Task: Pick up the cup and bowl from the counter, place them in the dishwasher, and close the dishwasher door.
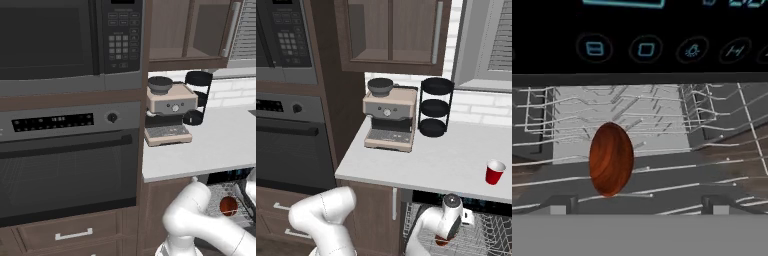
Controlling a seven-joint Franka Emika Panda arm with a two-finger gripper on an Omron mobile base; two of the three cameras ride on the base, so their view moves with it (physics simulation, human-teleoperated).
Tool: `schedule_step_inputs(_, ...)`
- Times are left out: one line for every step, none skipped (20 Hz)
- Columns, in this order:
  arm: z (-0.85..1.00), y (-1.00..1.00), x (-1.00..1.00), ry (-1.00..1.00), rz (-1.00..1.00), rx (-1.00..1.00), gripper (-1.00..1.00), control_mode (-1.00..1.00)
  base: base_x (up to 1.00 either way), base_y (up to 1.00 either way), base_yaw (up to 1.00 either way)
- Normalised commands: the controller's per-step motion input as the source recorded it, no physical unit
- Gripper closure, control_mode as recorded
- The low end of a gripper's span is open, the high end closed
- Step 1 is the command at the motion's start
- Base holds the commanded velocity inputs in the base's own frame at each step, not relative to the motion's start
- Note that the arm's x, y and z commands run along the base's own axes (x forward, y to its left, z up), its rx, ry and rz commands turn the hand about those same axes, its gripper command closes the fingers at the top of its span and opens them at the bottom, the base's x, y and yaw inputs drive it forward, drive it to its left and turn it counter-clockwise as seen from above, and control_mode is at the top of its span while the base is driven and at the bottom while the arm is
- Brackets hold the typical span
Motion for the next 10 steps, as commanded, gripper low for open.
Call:
schedule_step_inputs(1.00,-0.46,-0.26,0.00,0.00,0.02,-1.00,-1.00,0.00,0.00,0.00)
schedule_step_inputs(1.00,-0.45,-0.25,0.00,0.00,0.00,-1.00,-1.00,0.00,0.00,0.00)
schedule_step_inputs(1.00,-0.26,-0.11,0.00,0.00,0.00,-1.00,-1.00,0.00,0.00,0.00)
schedule_step_inputs(1.00,-0.14,-0.06,0.00,0.00,-0.10,-1.00,-1.00,0.00,0.00,0.00)
schedule_step_inputs(1.00,-0.04,-0.06,0.00,0.00,-0.15,-1.00,-1.00,0.00,0.00,0.00)
schedule_step_inputs(1.00,-0.20,0.00,0.00,0.00,-0.16,-1.00,-1.00,0.00,0.00,0.00)
schedule_step_inputs(1.00,-0.24,-0.04,0.00,0.00,-0.16,-1.00,-1.00,0.00,0.00,0.00)
schedule_step_inputs(1.00,-0.21,-0.13,0.00,0.00,-0.13,-1.00,-1.00,0.00,0.00,0.00)
schedule_step_inputs(1.00,-0.24,-0.22,-0.01,0.00,-0.12,-1.00,-1.00,0.00,0.00,0.00)
schedule_step_inputs(1.00,-0.19,-0.25,0.00,0.00,-0.09,-1.00,-1.00,0.00,0.00,0.00)
